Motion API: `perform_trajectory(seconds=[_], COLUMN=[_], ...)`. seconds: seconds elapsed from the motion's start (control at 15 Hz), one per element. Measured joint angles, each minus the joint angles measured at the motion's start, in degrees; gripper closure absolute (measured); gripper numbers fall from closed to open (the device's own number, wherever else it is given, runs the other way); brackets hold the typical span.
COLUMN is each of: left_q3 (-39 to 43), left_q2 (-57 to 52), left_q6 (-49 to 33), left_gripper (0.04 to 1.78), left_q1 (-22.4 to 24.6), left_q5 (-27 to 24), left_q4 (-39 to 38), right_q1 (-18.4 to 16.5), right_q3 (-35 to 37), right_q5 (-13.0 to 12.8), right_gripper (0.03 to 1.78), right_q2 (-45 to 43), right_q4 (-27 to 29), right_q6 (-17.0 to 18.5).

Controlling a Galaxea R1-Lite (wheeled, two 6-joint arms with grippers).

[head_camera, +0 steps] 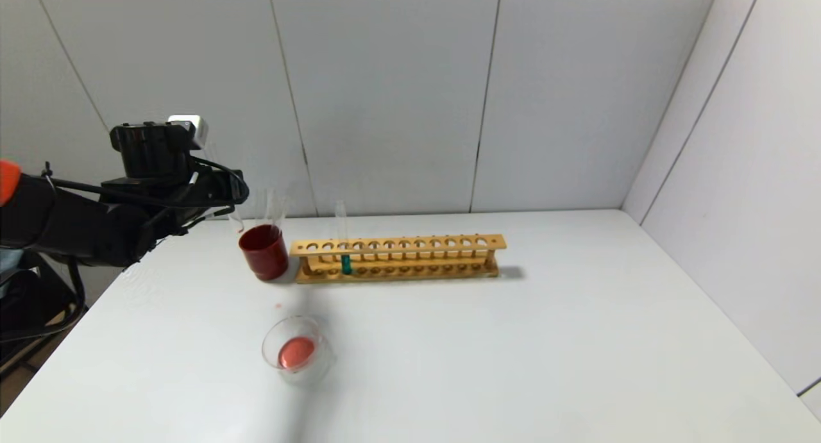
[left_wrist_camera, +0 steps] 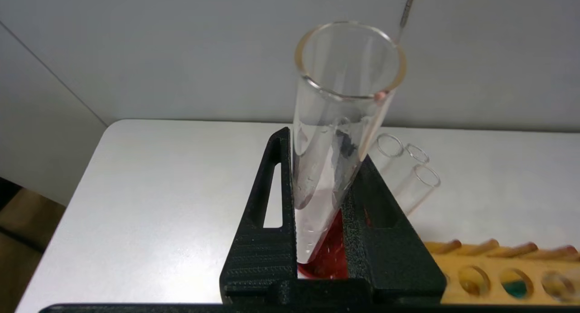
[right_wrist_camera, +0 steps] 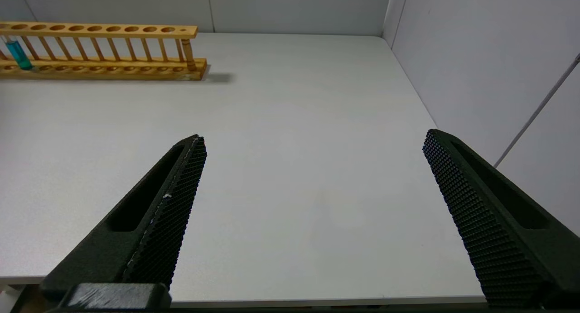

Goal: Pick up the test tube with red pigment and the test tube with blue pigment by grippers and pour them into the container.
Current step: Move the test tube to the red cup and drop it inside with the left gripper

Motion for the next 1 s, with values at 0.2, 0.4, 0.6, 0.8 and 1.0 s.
perform_trajectory(seconds=[0.2,0.4,0.6,0.8,1.0], left_q3=[-0.8,-2.0,-2.7,-2.8,-2.8], left_q2=[3.6,5.7,6.9,8.0,8.8], left_q6=[-1.5,-3.4,-4.6,-4.7,-4.7], left_gripper=[1.49,1.49,1.49,1.49,1.39], left_q1=[0.4,0.3,0.2,0.2,0.2], left_q5=[0.0,-0.1,-0.1,-0.1,0.0], left_q4=[-2.4,-2.7,-2.9,-4.4,-5.4], right_q1=[0.0,0.0,0.0,0.0,0.0], right_q3=[0.0,0.0,0.0,0.0,0.0], right_q5=[0.0,0.0,0.0,0.0,0.0], right_gripper=[0.06,0.06,0.06,0.06,0.06], right_q2=[0.0,0.0,0.0,0.0,0.0], right_q4=[0.0,0.0,0.0,0.0,0.0], right_q6=[0.0,0.0,0.0,0.0,0.0])
